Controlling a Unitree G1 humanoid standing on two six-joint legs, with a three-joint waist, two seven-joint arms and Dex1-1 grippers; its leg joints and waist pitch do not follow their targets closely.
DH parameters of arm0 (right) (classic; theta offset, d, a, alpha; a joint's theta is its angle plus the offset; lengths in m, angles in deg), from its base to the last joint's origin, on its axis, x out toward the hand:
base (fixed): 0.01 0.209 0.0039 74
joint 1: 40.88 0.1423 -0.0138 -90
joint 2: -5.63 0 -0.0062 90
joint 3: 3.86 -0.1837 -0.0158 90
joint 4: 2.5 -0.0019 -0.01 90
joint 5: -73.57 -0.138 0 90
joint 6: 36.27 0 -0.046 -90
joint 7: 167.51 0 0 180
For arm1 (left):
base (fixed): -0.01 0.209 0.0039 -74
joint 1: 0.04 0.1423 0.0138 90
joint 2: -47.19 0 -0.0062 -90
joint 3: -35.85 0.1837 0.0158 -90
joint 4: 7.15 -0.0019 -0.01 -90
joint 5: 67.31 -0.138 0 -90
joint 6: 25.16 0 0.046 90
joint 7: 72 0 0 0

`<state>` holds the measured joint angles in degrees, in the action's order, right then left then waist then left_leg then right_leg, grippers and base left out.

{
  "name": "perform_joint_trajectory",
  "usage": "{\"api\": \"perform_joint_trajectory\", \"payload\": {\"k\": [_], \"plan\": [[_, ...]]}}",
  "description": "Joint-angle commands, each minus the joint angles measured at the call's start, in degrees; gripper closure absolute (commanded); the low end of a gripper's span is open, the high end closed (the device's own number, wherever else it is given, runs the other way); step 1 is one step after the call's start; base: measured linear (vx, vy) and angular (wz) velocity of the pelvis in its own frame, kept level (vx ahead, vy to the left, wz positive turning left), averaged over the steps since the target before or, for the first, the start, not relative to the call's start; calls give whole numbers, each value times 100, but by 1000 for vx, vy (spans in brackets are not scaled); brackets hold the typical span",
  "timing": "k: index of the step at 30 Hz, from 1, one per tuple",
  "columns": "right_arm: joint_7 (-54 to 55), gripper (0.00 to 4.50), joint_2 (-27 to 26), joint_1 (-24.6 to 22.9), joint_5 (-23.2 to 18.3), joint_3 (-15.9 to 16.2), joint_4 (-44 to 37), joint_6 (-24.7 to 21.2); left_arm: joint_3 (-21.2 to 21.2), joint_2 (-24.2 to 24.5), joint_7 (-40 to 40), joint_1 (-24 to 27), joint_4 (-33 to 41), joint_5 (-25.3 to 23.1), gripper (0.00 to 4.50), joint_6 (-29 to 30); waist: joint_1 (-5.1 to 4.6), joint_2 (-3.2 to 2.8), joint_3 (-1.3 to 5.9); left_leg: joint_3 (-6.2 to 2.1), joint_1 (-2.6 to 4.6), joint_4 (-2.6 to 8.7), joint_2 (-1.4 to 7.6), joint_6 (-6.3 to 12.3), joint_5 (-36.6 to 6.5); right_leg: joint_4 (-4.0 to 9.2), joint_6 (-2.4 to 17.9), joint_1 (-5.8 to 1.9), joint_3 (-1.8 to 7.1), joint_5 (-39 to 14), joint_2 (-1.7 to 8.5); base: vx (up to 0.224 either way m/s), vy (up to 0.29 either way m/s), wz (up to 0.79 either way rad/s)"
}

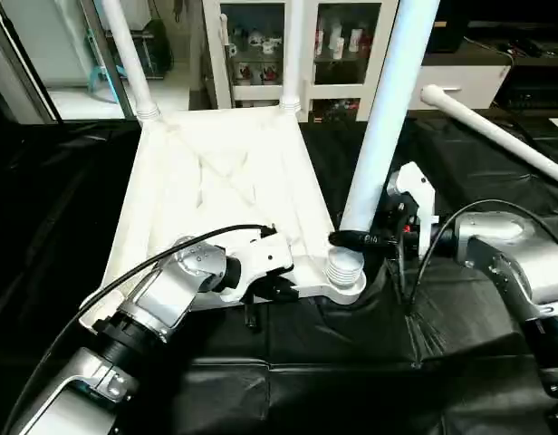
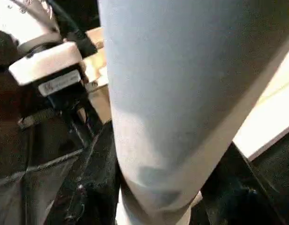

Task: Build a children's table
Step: Insert table leg to table base

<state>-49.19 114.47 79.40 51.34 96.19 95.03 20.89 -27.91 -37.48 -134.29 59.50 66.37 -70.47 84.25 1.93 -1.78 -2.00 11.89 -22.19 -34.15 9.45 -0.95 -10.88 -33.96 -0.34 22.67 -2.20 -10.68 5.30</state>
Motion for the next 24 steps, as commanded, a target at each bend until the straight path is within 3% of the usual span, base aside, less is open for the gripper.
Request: {"api": "perform_joint_trajectory", "payload": {"k": [1, 2, 3, 10, 11, 13, 14, 20, 24], "plan": [[-220, 268, 153, -9, -7, 151, 14, -252, 130, 55, -83, 111, 8, -53, 450, 74, 3, 65, 334, -171, 163, 378, 377, 354, -859, 294, 1580, -248, 180, -440, 299, 0, 0, 0], [-239, 268, 170, -5, -18, 148, 2, -264, 130, 56, -83, 112, 10, -53, 450, 75, 9, 64, 332, -170, 158, 374, 378, 379, -861, 301, 1586, -248, 183, -451, 308, 0, 0, 0], [-305, 268, 227, 9, -55, 138, -40, -306, 129, 61, -83, 117, 18, -54, 450, 82, 13, 120, 334, -171, 153, 368, 383, 409, -822, 283, 1594, -253, 186, -470, 318, 0, 0, 0], [-462, 268, 263, 108, -53, 149, -85, -409, 117, 43, -51, 102, 5, -53, 450, 104, 7, 119, 327, -168, 157, 360, 383, 374, -826, 293, 1574, -229, 188, -588, 310, 0, 0, 0], [-390, 268, 193, 104, 61, 200, 7, -274, 119, 37, -45, 90, -14, -60, 450, 90, 11, 99, 336, -168, 157, 351, 380, 386, -766, 282, 1590, -229, 187, -518, 315, 0, 0, 0], [-221, 268, 52, 121, 187, 217, 193, -120, 120, 31, -40, 81, -30, -64, 450, 77, 9, 112, 341, -161, 161, 344, 377, 398, -727, 278, 1603, -221, 185, -460, 309, 0, 0, 0], [-81, 268, -88, 181, 228, 196, 410, -81, 121, 25, -43, 77, -35, -61, 450, 75, -6, 81, 332, -162, 156, 349, 367, 350, -803, 295, 1617, -212, 181, -558, 306, 0, 0, 0], [-37, 268, -281, 294, 374, 325, 804, 45, 137, 38, -66, 87, -12, -59, 450, 78, -18, 73, 331, -169, 162, 364, 367, 256, -934, 286, 1604, -229, 174, -530, 288, 0, 0, 0], [-39, 268, -397, 382, 487, 353, 1012, 130, 129, 58, -91, 74, 2, -52, 450, 103, -38, 85, 317, -176, 168, 378, 366, 159, -1163, 313, 1555, -221, 178, -845, 300, 0, 0, 0]]}}
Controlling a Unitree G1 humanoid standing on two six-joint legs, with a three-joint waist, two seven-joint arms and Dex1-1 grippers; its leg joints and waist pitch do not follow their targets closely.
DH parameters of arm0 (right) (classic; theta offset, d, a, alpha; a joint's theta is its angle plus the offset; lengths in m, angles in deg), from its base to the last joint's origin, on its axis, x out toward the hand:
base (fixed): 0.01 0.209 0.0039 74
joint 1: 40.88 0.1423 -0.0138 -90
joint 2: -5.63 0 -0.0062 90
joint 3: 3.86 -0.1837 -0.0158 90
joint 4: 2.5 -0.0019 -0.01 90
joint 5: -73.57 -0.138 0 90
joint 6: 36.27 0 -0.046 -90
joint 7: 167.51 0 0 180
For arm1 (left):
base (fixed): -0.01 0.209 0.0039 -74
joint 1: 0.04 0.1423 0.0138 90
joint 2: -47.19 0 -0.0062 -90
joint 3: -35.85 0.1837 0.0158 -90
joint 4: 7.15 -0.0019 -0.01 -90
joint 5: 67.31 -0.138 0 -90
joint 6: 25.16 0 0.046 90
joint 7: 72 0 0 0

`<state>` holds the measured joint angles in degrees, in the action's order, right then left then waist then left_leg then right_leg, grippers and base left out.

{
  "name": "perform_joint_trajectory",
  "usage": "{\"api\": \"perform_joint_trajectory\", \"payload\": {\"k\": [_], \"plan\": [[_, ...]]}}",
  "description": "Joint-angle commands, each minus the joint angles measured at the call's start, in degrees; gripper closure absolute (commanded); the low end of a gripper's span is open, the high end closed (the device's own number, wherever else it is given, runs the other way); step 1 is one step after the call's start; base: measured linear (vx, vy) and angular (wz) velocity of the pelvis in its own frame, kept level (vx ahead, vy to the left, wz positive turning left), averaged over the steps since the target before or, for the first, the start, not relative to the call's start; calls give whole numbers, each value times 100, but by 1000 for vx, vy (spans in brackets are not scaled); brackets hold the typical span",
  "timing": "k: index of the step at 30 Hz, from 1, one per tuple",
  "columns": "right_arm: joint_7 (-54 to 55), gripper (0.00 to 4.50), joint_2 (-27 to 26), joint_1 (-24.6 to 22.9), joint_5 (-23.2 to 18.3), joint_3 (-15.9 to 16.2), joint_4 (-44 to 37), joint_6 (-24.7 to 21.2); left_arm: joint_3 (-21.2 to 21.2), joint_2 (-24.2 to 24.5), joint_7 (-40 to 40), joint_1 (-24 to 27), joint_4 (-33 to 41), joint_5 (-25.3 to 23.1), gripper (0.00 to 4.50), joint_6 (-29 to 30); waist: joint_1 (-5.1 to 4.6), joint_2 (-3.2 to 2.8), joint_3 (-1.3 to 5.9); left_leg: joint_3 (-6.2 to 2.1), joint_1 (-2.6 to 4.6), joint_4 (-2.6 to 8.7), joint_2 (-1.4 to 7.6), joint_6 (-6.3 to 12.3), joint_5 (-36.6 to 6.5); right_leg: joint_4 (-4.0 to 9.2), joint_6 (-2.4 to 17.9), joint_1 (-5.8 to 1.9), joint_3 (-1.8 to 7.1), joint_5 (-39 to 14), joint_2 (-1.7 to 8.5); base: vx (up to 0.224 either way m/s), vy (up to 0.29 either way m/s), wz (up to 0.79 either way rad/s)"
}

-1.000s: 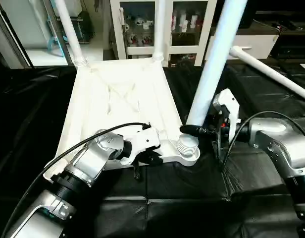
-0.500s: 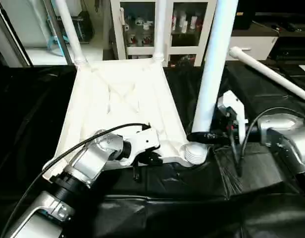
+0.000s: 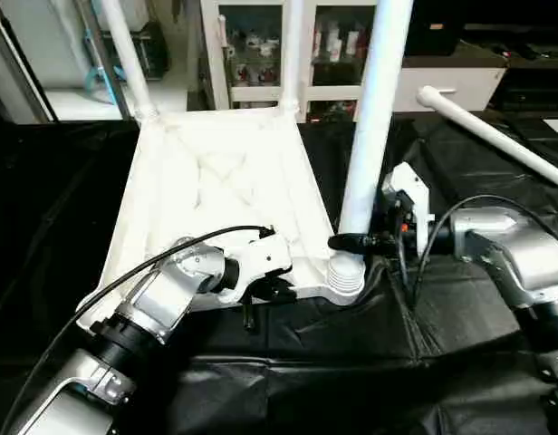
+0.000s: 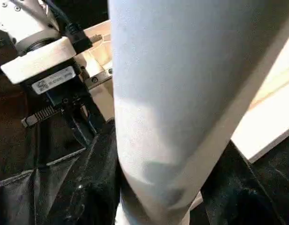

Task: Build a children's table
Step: Insert table leg to table base

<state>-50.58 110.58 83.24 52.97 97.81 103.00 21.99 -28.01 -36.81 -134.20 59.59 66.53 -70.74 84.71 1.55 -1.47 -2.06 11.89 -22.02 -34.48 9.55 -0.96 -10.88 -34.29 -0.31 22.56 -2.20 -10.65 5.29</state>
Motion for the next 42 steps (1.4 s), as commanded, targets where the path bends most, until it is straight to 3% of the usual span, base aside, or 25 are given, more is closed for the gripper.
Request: {"api": "perform_joint_trajectory", "payload": {"k": [1, 6, 14, 26, 27, 28, 30, 31, 36, 38, 40, 41, 42], "plan": [[100, 268, -8, -2, 324, 191, 216, 20, 139, -9, -100, 65, -14, -24, 450, 58, 1, 49, 324, -176, 156, 411, 358, 139, -1187, 353, 1532, -208, 181, -892, 300, 0, 0, 0], [111, 268, 8, 13, 243, 115, 219, 28, 117, 26, -103, 79, 2, -15, 450, 82, -5, 43, 335, -177, 158, 411, 358, 136, -1140, 334, 1548, -208, 180, -723, 290, 0, 0, 0], [572, 268, -196, -334, 134, -411, 637, 233, 103, 4, -90, 56, -16, -20, 450, 115, -10, 48, 332, -173, 154, 408, 353, 146, -1190, 353, 1550, -203, 184, -832, 302, 0, 0, 0], [947, 268, -338, -1132, 105, -655, 269, 215, 103, -28, -79, 54, 11, -13, 450, 158, -61, 34, 284, -209, 185, 493, 359, -93, -1838, 438, 1325, -165, 179, -1499, 291, 0, 0, 0], [972, 268, -329, -1237, 108, -615, 135, 184, 103, -31, -85, 50, 5, -16, 450, 155, -63, 36, 285, -209, 194, 495, 361, -105, -1877, 443, 1307, -162, 180, -1541, 291, 0, 0, 0], [973, 268, -314, -1292, 124, -576, 60, 171, 104, -35, -85, 44, -5, -18, 450, 151, -57, -12, 281, -217, 203, 500, 364, -130, -1903, 451, 1285, -161, 186, -1562, 297, 0, 0, 0], [944, 268, -241, -1493, 190, -404, -235, 102, 109, -44, -86, 27, -30, -29, 450, 139, -74, 18, 278, -222, 198, 517, 363, -160, -1975, 468, 1248, -171, 186, -1583, 294, 0, 0, 0], [922, 268, -209, -1553, 226, -338, -324, 84, 110, -48, -88, 17, -40, -30, 450, 134, -75, -3, 293, -222, 214, 514, 363, -163, -1946, 455, 1256, -170, 187, -1517, 291, 0, 0, 0], [789, 268, -55, -1745, 405, -50, -652, 1, 119, -68, -83, -40, -113, -43, 450, 100, -65, 20, 284, -210, 195, 512, 362, -84, -1816, 459, 1276, -188, 193, -1401, 294, 0, 0, 0], [753, 268, -23, -1801, 408, 29, -786, -83, 120, -82, -73, -54, -135, -46, 450, 92, -83, 52, 264, -211, 201, 520, 360, -97, -1991, 494, 1226, -166, 195, -1756, 302, 0, 0, 0], [770, 268, 28, -1866, 476, 174, -911, -104, 120, -97, -63, -48, -125, -47, 450, 103, -83, 33, 254, -226, 217, 526, 364, -144, -2124, 515, 1148, -150, 197, -2029, 308, 0, 0, 0], [805, 268, 54, -1912, 560, 291, -979, -78, 117, -103, -63, -37, -106, -46, 450, 114, -92, 67, 257, -234, 215, 533, 370, -177, -2154, 520, 1080, -144, 202, -2106, 306, 0, 0, 0], [816, 268, 58, -1923, 579, 319, -995, -73, 115, -104, -64, -34, -103, -46, 450, 115, -88, 34, 256, -240, 224, 541, 375, -203, -2175, 521, 1068, -127, 208, -2094, 308, 0, 0, 0]]}}
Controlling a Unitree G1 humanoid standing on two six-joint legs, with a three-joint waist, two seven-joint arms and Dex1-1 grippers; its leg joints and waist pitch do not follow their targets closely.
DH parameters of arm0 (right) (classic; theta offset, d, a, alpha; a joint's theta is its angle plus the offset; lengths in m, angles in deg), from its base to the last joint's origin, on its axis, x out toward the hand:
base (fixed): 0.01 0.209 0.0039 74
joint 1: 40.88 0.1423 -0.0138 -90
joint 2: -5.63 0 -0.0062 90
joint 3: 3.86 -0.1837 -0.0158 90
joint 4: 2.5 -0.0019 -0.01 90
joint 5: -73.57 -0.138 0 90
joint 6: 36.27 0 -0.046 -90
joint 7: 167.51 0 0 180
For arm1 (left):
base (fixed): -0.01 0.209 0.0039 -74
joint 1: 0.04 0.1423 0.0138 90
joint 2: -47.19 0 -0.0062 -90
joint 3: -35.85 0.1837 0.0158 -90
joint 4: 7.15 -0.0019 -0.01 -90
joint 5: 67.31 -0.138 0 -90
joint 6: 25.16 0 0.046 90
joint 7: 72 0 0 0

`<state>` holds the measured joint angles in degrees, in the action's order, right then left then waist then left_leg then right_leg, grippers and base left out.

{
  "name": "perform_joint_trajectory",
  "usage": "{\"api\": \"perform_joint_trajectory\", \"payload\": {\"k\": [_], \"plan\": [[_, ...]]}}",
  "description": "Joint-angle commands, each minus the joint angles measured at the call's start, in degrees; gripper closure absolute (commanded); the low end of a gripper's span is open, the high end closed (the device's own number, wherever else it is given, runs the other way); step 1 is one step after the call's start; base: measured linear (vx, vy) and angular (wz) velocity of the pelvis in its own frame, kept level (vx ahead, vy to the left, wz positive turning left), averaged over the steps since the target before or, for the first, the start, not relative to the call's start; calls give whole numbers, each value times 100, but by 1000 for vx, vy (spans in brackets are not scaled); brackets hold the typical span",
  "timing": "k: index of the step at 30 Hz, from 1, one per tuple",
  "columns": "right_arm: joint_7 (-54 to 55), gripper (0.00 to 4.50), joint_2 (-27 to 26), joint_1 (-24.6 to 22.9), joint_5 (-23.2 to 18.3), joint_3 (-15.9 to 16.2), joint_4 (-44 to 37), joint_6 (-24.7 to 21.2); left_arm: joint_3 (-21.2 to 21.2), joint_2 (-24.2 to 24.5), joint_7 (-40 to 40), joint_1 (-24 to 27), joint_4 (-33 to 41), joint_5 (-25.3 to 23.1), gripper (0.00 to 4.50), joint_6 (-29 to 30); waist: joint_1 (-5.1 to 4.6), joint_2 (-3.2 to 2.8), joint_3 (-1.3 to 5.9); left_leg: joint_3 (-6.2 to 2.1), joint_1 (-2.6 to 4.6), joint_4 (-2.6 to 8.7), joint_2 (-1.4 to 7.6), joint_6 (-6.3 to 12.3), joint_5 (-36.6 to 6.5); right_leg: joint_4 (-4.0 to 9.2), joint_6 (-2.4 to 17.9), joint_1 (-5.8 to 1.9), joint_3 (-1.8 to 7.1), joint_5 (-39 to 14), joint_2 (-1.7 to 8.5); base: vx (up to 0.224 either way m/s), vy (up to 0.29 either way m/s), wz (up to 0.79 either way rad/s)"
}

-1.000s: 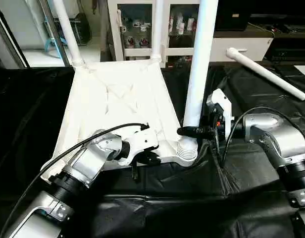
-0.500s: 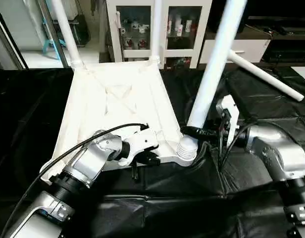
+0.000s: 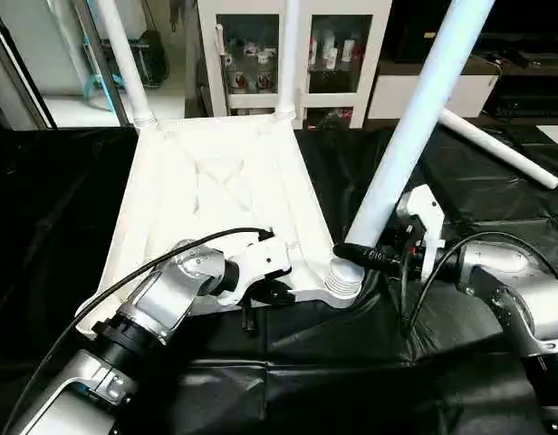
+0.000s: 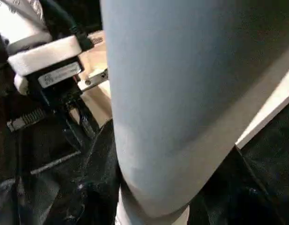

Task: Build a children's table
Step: Insert table leg to table base

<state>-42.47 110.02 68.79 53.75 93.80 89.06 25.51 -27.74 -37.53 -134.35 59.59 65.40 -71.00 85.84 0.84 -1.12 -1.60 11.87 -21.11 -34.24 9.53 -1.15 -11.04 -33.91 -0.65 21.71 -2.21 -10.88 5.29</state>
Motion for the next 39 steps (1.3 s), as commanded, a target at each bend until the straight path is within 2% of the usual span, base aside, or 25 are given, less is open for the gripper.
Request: {"api": "perform_joint_trajectory", "payload": {"k": [1, 4, 7, 8, 9, 12, 16, 19, 20, 21, 24, 27, 29, 31, 32, 33, 34, 35, 36, 37, 38, 39], "plan": [[8, 268, 113, -483, 503, 729, 392, -427, 88, -31, -49, -33, 10, -21, 450, 2, -20, -5, 208, -238, 135, 519, 376, -197, -2185, 486, 1093, -35, 208, -2059, 303, 0, 0, 0], [84, 268, 65, -526, 526, 798, 366, -450, 80, -22, -48, -27, 11, -19, 450, 3, -24, 3, 211, -248, 144, 536, 379, -272, -2316, 484, 1078, -25, 208, -1974, 292, 0, 0, 0], [362, 268, -129, -589, 674, 887, 570, -418, 65, 7, -46, -8, 25, -17, 450, 13, -52, 24, 210, -266, 146, 552, 368, -346, -2578, 503, 1012, -11, 201, -2130, 294, 0, 0, 0], [447, 268, -222, -647, 653, 857, 638, -465, 54, 24, -44, 6, 43, -14, 450, 19, -75, 58, 195, -274, 153, 555, 365, -369, -2731, 529, 968, 11, 197, -2299, 294, 0, 0, 0], [470, 268, -245, -676, 652, 848, 669, -470, 50, 32, -44, 14, 53, -12, 450, 23, -100, 42, 188, -297, 157, 565, 362, -406, -2898, 538, 914, 20, 194, -2478, 297, 0, 0, 0], [531, 268, -290, -785, 631, 777, 783, -478, 40, 61, -47, 36, 87, -3, 450, 39, -123, 47, 196, -329, 178, 569, 365, -452, -3093, 570, 804, 40, 189, -2683, 304, 0, 0, 0], [648, 268, -309, -925, 582, 593, 937, -474, 41, 101, -54, 50, 114, 13, 450, 56, -135, 22, 200, -350, 169, 600, 374, -511, -3199, 566, 801, 37, 182, -2528, 290, 0, 0, 0], [716, 268, -272, -967, 703, 614, 933, -322, 54, 100, -65, 23, 83, 12, 450, 46, -160, 3, 205, -348, 187, 627, 382, -552, -3292, 568, 869, 32, 170, -2219, 273, 0, 0, 0], [720, 268, -276, -964, 699, 609, 927, -318, 55, 98, -66, 22, 81, 10, 450, 44, -171, 15, 198, -352, 186, 629, 376, -550, -3356, 571, 873, 30, 170, -2265, 274, 0, 0, 0], [733, 268, -291, -952, 685, 591, 905, -302, 56, 94, -70, 16, 71, 5, 450, 38, -174, -7, 193, -357, 190, 633, 375, -553, -3395, 573, 866, 33, 172, -2316, 278, 0, 0, 0], [834, 268, -389, -862, 627, 471, 867, -273, 40, 79, -93, 15, 59, 27, 450, 38, -198, -6, 179, -365, 197, 632, 367, -547, -3539, 613, 800, 48, 171, -2599, 289, 0, 0, 0], [1495, 268, -693, -654, 756, 180, 1059, 12, -96, -14, -33, 71, 14, 172, 450, 117, -246, 3, 172, -386, 196, 626, 355, -545, -3628, 652, 698, 78, 165, -2981, 311, 0, 0, 0], [1855, 268, -848, -549, 821, 31, 1234, 183, -146, -67, 66, 100, -22, 189, 450, 153, -310, 5, 150, -446, 157, 642, 343, -566, -3801, 671, 546, 60, 114, -3390, 321, 0, 0, 0], [2478, 268, -1080, -344, 919, -210, 1593, 420, -215, -183, 342, 142, -45, 156, 450, 279, -365, -18, 132, -499, 162, 648, 331, -598, -4030, 695, 427, 70, 60, -3647, 319, 0, 0, 0], [2827, 268, -1198, -204, 975, -337, 1828, 556, -251, -266, 523, 156, -40, 125, 450, 382, -451, -41, 111, -540, 166, 660, 322, -638, -4243, 715, 413, 83, 1, -3707, 315, 0, 0, 0], [3083, 268, -1278, -95, 1018, -422, 1998, 637, -276, -335, 674, 158, -34, 92, 450, 465, -496, -60, 103, -578, 162, 669, 315, -646, -4365, 726, 382, 55, -53, -3719, 303, -59, 30, -16], [3454, 268, -1376, 76, 1085, -526, 2250, 745, -344, -487, 948, 141, -41, 59, 450, 604, -535, -97, 92, -618, 154, 707, 327, -685, -4532, 717, 371, 18, -99, -3636, 293, -59, 47, -16], [3746, 268, -1448, 234, 1127, -602, 2487, 851, -426, -668, 1199, 111, -55, 60, 450, 757, -625, -135, 76, -678, 119, 794, 347, -765, -4881, 670, 416, -63, -204, -3248, 266, -59, 47, -16], [4249, 268, -1565, 520, 1205, -706, 2909, 1055, -584, -1034, 1705, 38, -122, 51, 450, 997, -643, -177, 57, -685, 120, 883, 383, -833, -5162, 597, 514, -126, -263, -2684, 233, -64, 54, -11], [4382, 268, -1591, 593, 1233, -725, 3015, 1114, -631, -1137, 1854, 14, -149, 46, 450, 1052, -656, -161, 75, -683, 103, 892, 381, -799, -5119, 540, 555, -175, -277, -2386, 234, -56, 28, 3], [4634, 268, -1662, 764, 1289, -736, 3241, 1251, -718, -1373, 2181, -100, -295, 10, 450, 1123, -557, -50, 76, -539, 241, 720, 295, -594, -4626, 744, 614, -4, -203, -2698, 343, -56, 28, 3], [4899, 268, -1747, 947, 1333, -754, 3478, 1389, -806, -1623, 2537, -231, -464, -34, 450, 1169, -582, -48, 25, -473, 336, 611, 237, -520, -4543, 875, 582, 132, -247, -3214, 371, 0, 0, 0]]}}
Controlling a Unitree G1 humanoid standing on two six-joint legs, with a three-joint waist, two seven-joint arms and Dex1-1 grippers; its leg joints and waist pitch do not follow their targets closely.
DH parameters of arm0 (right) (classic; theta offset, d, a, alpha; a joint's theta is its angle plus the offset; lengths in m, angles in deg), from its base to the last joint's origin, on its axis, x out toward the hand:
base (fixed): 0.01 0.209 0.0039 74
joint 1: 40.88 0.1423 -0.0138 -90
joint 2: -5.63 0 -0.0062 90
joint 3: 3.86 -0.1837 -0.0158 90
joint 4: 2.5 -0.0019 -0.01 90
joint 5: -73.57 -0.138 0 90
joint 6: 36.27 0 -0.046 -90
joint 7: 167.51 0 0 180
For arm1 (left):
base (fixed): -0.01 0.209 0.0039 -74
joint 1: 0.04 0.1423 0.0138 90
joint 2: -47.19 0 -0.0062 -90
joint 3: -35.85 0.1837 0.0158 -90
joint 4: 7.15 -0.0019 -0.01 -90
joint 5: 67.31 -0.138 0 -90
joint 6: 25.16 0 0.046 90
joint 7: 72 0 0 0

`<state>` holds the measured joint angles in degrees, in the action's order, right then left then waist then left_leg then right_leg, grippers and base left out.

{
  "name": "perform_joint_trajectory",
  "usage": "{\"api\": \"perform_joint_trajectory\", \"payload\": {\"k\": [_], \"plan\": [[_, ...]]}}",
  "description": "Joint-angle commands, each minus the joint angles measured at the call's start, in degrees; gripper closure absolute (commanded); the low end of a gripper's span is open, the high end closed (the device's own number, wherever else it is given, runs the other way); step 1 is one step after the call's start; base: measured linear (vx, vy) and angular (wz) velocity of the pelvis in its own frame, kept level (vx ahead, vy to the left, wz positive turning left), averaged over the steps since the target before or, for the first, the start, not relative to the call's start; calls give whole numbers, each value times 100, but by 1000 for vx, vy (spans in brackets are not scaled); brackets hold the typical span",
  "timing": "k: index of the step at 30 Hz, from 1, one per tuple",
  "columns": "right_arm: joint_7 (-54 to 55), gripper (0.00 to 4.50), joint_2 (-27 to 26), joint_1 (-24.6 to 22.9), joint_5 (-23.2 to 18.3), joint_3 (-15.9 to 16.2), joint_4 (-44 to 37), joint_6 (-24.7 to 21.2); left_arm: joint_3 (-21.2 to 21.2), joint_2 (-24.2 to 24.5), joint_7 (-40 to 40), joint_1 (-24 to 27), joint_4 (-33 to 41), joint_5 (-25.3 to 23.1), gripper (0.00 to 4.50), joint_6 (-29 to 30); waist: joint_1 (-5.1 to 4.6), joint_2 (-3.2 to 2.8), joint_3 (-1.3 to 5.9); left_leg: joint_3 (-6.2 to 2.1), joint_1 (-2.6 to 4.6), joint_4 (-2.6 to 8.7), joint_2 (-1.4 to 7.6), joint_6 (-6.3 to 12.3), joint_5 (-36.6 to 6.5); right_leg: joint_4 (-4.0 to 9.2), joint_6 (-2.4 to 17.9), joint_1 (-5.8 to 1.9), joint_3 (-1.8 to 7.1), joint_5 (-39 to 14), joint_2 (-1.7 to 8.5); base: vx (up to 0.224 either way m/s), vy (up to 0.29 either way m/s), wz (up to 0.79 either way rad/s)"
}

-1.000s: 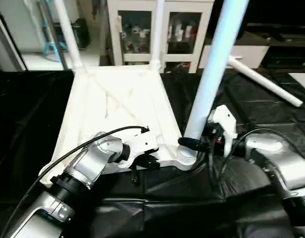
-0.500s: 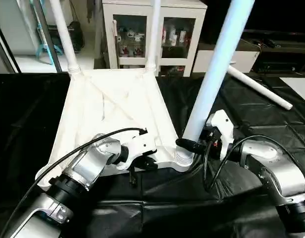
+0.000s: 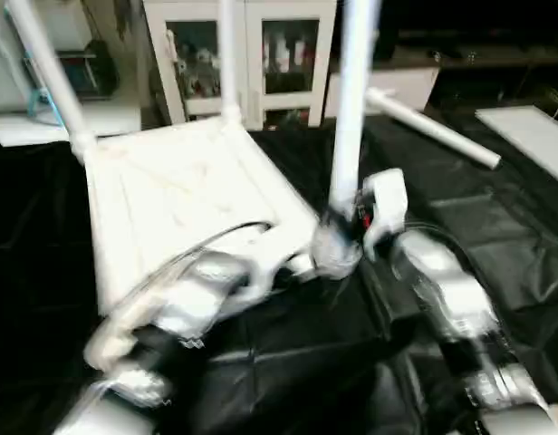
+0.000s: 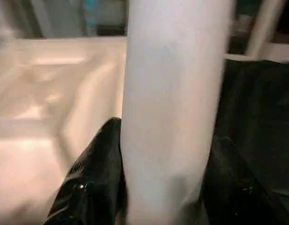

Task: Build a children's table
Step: Insert table leg to table base

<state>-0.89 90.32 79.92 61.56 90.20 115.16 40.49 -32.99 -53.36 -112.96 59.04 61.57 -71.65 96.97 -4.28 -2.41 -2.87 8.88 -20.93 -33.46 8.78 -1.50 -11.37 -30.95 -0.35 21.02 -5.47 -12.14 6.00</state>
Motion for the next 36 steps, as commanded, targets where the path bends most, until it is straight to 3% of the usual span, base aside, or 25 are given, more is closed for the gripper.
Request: {"api": "perform_joint_trajectory", "payload": {"k": [1, 2, 3, 4, 5, 6, 7, 8, 9, 10, 12, 13, 15, 17, 19, 20, 22, 23, 25, 28, 29, 32, 33, 34, 36], "plan": [[857, 268, 177, -83, 558, -409, 972, -52, -317, -152, 563, -242, -167, 7, 450, 55, -70, 66, 159, -154, 397, 430, 251, -402, -4325, 665, 462, 235, 13, -3457, 311, 0, 0, 0], [1059, 268, 63, 146, 586, -397, 1236, 139, -394, -443, 961, -455, -432, -36, 450, -34, -52, 123, 167, -142, 385, 310, 203, -166, -3715, 809, 165, 172, -123, -4064, 383, 0, 0, 0], [1059, 268, 63, 146, 586, -397, 1236, 139, -394, -443, 961, -455, -432, -36, 450, -34, -49, 88, 155, -154, 340, 341, 222, -143, -3670, 809, 98, 119, -160, -4055, 383, 0, 0, 0], [1178, 268, -2, 273, 574, -416, 1356, 245, -458, -590, 1187, -593, -585, -33, 450, -136, -88, 35, 152, -242, 173, 494, 325, -203, -3854, 675, 37, -63, -215, -3681, 365, 0, 0, 0], [1316, 268, -101, 466, 522, -457, 1522, 399, -513, -731, 1364, -752, -729, -6, 450, -283, -72, -3, 180, -323, 25, 667, 443, -315, -4106, 436, 124, -228, -139, -2929, 352, 0, 0, 0], [1353, 268, -137, 524, 503, -471, 1568, 456, -524, -760, 1391, -783, -751, 6, 450, -337, -45, -13, 172, -329, 34, 728, 471, -397, -4289, 389, 213, -214, -114, -2637, 336, 0, 0, 0], [1364, 268, -188, 647, 428, -523, 1649, 609, -488, -709, 1311, -757, -687, -18, 450, -444, -35, 6, 219, -293, 92, 697, 448, -468, -4239, 383, 440, -133, -37, -2225, 379, 0, 0, 0], [1369, 268, -220, 730, 377, -560, 1711, 721, -461, -668, 1253, -728, -633, -40, 450, -510, -45, 79, 246, -243, 34, 591, 371, -366, -3708, 441, 631, -83, 23, -2257, 474, 0, 0, 0], [1366, 268, -250, 819, 314, -610, 1773, 855, -397, -594, 1149, -678, -561, -73, 450, -607, -22, 98, 265, -218, -22, 552, 350, -268, -3346, 439, 700, -98, 53, -2261, 505, 0, 0, 0], [1179, 268, -252, 897, 168, -704, 1603, 1005, -169, -282, 727, -506, -368, -154, 450, -877, 48, 120, 314, -171, -113, 507, 348, -28, -2558, 394, 870, -128, 129, -1916, 537, 0, 0, 0], [746, 268, -234, 957, -90, -879, 1207, 1160, 115, 188, 174, -290, -191, -227, 450, -1249, 92, 131, 351, -124, -208, 475, 385, 396, -1651, 271, 1086, -163, 167, -1232, 511, 0, 0, 0], [597, 268, -225, 961, -167, -920, 1066, 1186, 166, 306, 48, -236, -150, -234, 450, -1314, 98, 121, 359, -112, -210, 475, 403, 492, -1553, 253, 1129, -165, 162, -1179, 490, 0, 0, 0], [235, 268, -177, 913, -432, -995, 577, 1132, 201, 549, -183, -112, -70, -213, 450, -1534, 151, 113, 370, -39, -160, 396, 419, 636, -1352, 209, 1244, -24, 190, -1090, 404, 29, -29, 1], [13, 268, -130, 867, -632, -1035, 230, 1021, 183, 678, -299, -29, -18, -174, 450, -1817, 244, 94, 388, 7, -144, 365, 409, 668, -1064, 150, 1347, -42, 210, -867, 384, 54, -55, 1], [-436, 268, 37, 701, -992, -1036, -505, 648, -106, 774, -535, 165, 302, 190, 422, -1736, 363, 96, 403, 65, -143, 301, 408, 870, -285, 0, 1489, -57, 235, 20, 330, 56, -21, -6], [-460, 268, 49, 690, -1007, -1031, -541, 626, -124, 779, -560, 177, 327, 220, 395, -1710, 403, 109, 411, 84, -147, 283, 402, 966, -178, -56, 1567, -69, 255, 307, 336, 54, -9, -7], [-775, 269, 224, 485, -1180, -939, -1027, 346, -441, 842, -837, 342, 734, 716, 391, -1315, 434, 67, 441, 99, -132, 267, 393, 1022, -55, -90, 1637, -94, 253, 484, 337, 26, 3, -4], [-1083, 269, 427, 200, -1313, -854, -1543, 96, -867, 834, -1017, 471, 1122, 1329, 363, -1020, 469, 61, 458, 115, -101, 238, 405, 1140, 215, -124, 1772, -64, 256, 808, 297, 0, 0, 0], [-1291, 269, 557, -33, -1503, -846, -1972, -152, -1355, 738, -1106, 469, 1319, 1954, 354, -767, 496, 72, 451, 136, -77, 231, 402, 1176, 184, -115, 1803, -53, 260, 736, 282, 0, 0, 0], [-1844, 269, 841, -369, -1884, -688, -2589, -589, -2202, 569, -888, 49, 1127, 2668, 333, -517, 584, 50, 410, 163, -37, 269, 414, 973, -388, -30, 1757, -15, 265, -62, 270, 0, 0, 0], [-2014, 269, 935, -469, -1959, -603, -2774, -729, -2427, 517, -703, -173, 986, 2778, 319, -448, 641, 48, 365, 173, -3, 300, 422, 685, -890, 28, 1596, -2, 279, -653, 253, 0, 0, 0], [-2252, 269, 1088, -644, -1981, -389, -3047, -880, -2774, 398, -318, -645, 757, 2987, 305, -292, 673, 67, 312, 167, 55, 355, 420, 230, -1592, 119, 1286, 42, 292, -1432, 254, -17, 1, 2], [-2306, 269, 1133, -719, -1970, -279, -3173, -950, -2921, 298, -164, -893, 728, 3194, 305, -142, 673, 67, 312, 167, 55, 355, 420, 230, -1592, 119, 1286, 42, 292, -1432, 254, 0, 0, 0], [-2377, 269, 1170, -808, -1931, -104, -3378, -1046, -3088, 103, -38, -1268, 762, 3619, 300, 88, 698, 65, 305, 156, 82, 373, 412, 5, -1836, 163, 1080, 57, 308, -1863, 259, 0, 0, 0], [-2393, 269, 1145, -815, -1919, -24, -3495, -1115, -3156, -63, 31, -1490, 786, 3904, 264, 246, 700, 60, 307, 155, 71, 389, 413, -90, -1828, 164, 1068, 69, 341, -1754, 250, 0, 0, 0]]}}
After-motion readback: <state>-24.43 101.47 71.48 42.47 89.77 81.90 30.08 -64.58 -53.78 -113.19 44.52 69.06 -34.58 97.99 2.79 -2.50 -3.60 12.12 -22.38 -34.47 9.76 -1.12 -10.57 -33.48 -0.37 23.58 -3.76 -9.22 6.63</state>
